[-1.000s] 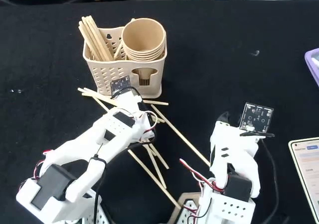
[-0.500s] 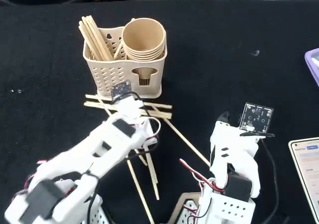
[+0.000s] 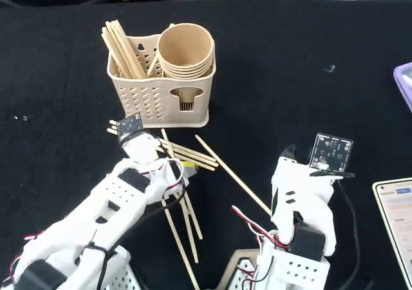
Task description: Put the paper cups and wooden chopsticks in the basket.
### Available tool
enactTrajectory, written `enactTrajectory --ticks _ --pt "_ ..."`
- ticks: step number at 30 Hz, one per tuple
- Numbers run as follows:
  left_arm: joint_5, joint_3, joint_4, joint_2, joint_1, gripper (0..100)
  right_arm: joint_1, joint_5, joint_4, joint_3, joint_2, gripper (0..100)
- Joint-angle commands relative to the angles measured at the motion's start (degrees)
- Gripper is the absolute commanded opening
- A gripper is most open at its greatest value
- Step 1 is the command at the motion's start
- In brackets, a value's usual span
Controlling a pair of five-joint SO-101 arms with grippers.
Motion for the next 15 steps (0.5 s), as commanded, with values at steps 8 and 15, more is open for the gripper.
enactTrajectory --ticks 8,15 --pt "-8.0 -1.1 9.8 -18.8 -10.5 30 -4.7 0.3 1.7 -3.5 -5.4 12.6" --pt "-22.0 -0.2 21.8 -41.7 -27.7 30 -15.6 12.6 9.5 -10.9 -4.8 12.6"
